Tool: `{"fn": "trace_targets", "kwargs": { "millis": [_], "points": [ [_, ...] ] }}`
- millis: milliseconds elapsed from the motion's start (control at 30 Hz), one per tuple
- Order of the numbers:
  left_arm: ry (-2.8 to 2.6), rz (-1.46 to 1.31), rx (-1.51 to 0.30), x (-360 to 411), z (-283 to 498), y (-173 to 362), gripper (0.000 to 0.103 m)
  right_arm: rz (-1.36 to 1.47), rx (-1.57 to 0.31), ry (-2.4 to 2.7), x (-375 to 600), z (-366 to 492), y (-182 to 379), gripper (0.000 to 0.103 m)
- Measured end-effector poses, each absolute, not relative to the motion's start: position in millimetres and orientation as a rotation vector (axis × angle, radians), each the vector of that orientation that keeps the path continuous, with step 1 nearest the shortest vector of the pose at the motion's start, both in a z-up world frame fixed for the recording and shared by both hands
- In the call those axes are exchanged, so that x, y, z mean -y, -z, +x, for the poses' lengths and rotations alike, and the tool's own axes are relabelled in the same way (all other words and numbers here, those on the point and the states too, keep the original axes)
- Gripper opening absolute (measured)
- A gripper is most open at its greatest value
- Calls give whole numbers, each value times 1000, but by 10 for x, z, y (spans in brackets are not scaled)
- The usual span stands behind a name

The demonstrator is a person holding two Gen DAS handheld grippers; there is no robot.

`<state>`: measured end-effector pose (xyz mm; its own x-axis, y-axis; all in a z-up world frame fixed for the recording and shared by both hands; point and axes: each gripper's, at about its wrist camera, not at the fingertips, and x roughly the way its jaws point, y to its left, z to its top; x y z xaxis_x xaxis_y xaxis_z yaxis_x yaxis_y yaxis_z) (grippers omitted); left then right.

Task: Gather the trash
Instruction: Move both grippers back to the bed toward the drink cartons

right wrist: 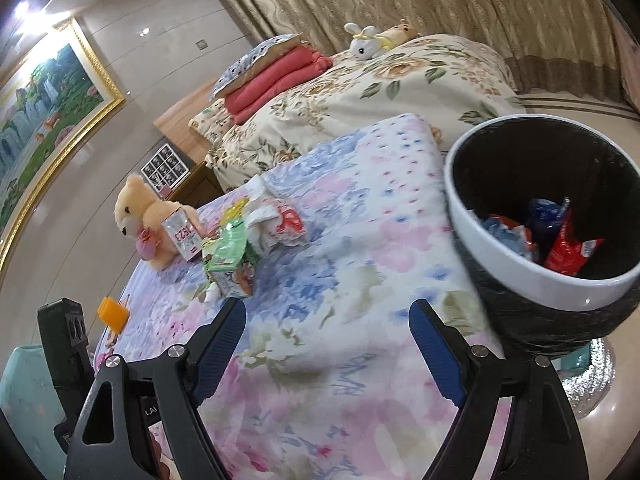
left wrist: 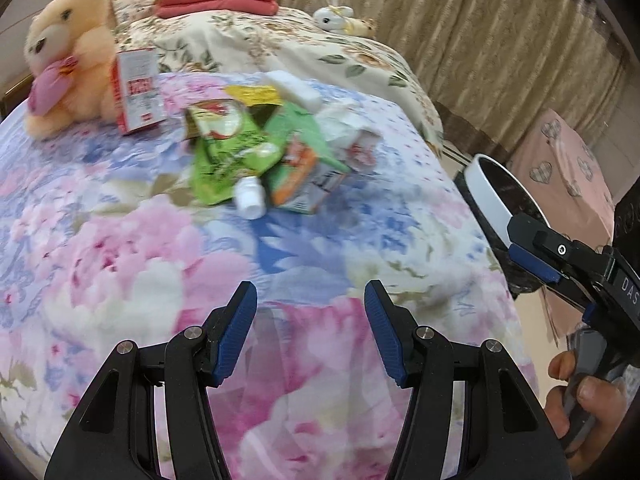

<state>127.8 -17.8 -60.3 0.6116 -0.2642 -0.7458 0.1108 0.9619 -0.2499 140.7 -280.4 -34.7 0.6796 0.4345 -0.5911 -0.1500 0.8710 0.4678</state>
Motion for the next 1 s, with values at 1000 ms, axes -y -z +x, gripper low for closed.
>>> {"fn": "trace_targets", "kwargs": {
  "millis": [1000],
  "points": [
    [9, -222, -851, -1085, 1823, 635, 57, 364, -771, -433, 1839, 1744, 434, 85]
  ]
}}
